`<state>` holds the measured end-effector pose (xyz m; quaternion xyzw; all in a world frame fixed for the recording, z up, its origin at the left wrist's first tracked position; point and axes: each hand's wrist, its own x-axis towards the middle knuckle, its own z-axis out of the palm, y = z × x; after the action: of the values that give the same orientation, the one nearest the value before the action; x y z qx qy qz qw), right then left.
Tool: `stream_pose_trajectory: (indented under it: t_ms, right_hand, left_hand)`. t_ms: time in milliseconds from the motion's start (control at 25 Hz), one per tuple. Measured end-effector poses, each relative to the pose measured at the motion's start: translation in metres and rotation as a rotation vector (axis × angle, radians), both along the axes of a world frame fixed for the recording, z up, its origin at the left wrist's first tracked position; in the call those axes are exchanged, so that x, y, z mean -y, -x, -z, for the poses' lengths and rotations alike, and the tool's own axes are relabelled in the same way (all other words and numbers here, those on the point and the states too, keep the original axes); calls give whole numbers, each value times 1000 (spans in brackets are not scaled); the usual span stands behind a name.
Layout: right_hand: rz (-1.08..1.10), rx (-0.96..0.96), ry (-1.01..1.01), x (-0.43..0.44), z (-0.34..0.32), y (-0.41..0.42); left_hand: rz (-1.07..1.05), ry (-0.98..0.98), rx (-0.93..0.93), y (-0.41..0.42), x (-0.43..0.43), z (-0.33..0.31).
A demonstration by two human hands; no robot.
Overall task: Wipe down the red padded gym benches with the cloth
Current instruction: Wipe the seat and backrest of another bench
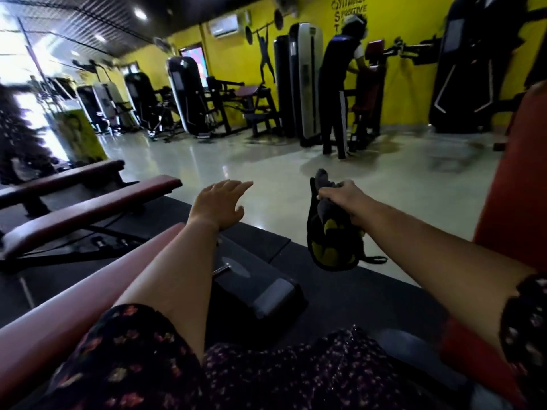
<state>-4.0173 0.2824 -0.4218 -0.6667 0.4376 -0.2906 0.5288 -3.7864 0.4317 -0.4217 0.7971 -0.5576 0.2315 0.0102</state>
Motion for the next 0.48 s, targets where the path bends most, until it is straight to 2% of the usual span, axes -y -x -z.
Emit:
stream_pose_trajectory:
  t_ms: [240, 320, 480]
  right_hand:
    - [-223, -678, 645, 24, -14, -69]
    - [-251, -767, 790, 35, -3, -93]
    - [-239, -751, 836, 77, 31, -146]
  left_hand:
    - [-148, -50, -67, -51, 3, -1]
    - [-157, -88, -82, -63, 20, 13]
    - [-169, -134, -121, -103, 72, 52]
